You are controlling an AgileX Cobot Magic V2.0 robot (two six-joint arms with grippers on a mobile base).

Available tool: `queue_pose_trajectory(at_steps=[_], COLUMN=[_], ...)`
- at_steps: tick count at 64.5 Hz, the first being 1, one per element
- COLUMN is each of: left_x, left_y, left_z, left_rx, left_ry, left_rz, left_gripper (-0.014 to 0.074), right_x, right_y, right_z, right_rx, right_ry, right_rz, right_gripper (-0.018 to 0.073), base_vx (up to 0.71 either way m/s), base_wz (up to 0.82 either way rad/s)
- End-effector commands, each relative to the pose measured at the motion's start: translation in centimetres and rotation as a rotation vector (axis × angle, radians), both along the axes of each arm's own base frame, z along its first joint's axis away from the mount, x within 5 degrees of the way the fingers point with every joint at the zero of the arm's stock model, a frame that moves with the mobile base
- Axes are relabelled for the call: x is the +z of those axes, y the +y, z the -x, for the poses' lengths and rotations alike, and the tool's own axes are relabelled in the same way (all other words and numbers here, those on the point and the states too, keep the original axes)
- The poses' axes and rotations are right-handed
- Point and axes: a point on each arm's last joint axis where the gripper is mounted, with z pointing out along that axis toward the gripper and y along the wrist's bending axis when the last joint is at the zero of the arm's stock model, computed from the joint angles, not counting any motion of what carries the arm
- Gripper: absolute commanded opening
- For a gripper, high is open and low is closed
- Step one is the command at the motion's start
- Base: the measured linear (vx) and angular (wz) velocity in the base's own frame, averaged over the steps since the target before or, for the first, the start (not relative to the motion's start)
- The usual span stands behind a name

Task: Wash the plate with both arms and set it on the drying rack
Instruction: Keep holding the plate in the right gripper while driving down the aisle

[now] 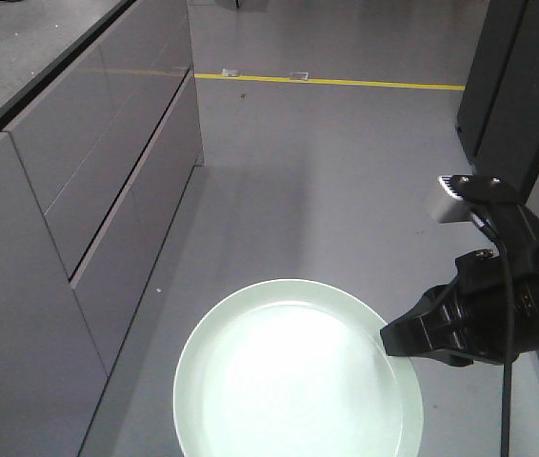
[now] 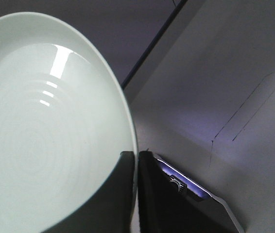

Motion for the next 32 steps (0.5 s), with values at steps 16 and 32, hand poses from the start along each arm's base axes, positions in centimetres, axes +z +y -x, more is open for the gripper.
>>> queue_pose_trajectory(at_steps=[16,32], left_x=[1.63,1.63], left_y=[-0.01,-0.01], left_z=[0.3,0.3], left_rx=[-0.001,-0.001], left_ry=[-0.113,-0.113], left_rz=[-0.001,-0.001], left_gripper=[-0.0006,-0.0006], right_x=[1.48,1.48], right_y=[0.12,0.12], right_z=[-0.02,-0.02], right_rx=[-0.018,-0.018], right_ry=[-0.064,-0.064], right_rz=[-0.053,-0.053], right_gripper=[-0.0004,-0.0004], base_vx=[0.25,0.25], base_wz=[-0.02,-0.04])
